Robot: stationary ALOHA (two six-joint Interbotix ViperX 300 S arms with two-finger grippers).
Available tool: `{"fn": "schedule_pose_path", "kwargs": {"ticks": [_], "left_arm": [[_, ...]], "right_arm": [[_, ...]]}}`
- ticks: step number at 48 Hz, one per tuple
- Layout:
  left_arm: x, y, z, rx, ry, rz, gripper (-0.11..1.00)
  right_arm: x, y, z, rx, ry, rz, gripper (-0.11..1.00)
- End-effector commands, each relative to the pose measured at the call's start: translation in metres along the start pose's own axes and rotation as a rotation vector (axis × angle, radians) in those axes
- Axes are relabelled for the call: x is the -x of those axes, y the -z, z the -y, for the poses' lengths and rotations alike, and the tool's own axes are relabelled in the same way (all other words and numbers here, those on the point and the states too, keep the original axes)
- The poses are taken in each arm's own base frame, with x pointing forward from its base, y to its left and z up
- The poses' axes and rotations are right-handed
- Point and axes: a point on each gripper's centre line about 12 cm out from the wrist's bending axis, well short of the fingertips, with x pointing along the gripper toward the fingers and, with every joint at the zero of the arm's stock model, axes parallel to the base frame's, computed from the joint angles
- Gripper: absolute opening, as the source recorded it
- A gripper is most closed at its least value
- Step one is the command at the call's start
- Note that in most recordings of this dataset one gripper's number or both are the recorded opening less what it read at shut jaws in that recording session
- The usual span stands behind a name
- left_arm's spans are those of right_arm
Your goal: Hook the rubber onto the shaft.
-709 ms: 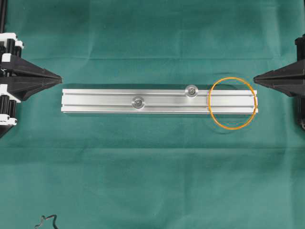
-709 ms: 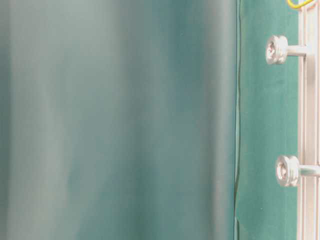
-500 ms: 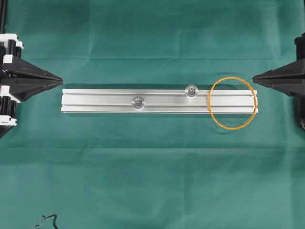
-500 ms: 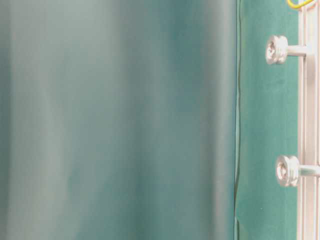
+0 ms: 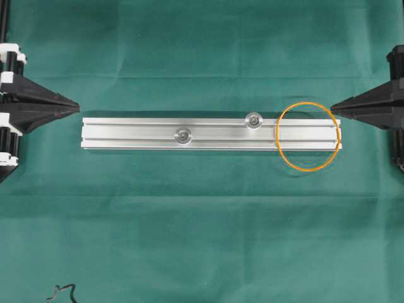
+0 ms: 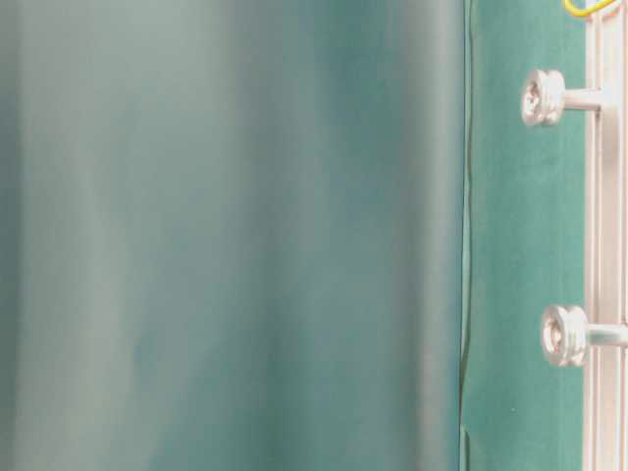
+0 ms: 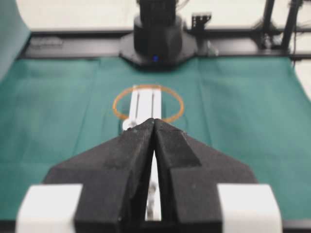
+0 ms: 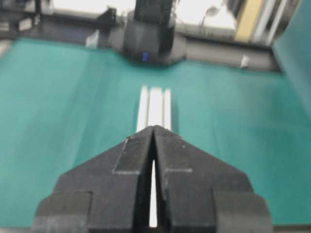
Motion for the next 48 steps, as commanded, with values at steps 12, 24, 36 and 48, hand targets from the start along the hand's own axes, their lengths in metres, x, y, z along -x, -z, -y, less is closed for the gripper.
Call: {"fn": "schedule_pose_path", "kwargs": {"ticks": [12, 24, 36, 48], "left_arm": [[-0.001, -0.003, -0.002, -0.003, -0.006, -0.259, 0.00], [0.003, 0.005, -0.002, 0.000, -0.007, -0.439, 0.00], [0.003, 0.006, -0.002, -0.002, -0.008, -0.451, 0.00], [0.003, 0.006, -0.002, -0.002, -0.008, -0.450, 0.00]], "right_arm": [[0.003, 0.007, 0.000, -0.076, 0.025, -0.367, 0.03], [0.009, 0.026, 0.001, -0.091, 0.047, -0.615, 0.03], [0.006, 0.031, 0.001, -0.089, 0.052, -0.672, 0.03], [0.009, 0.033, 0.001, -0.087, 0.057, -0.710, 0.03]]}}
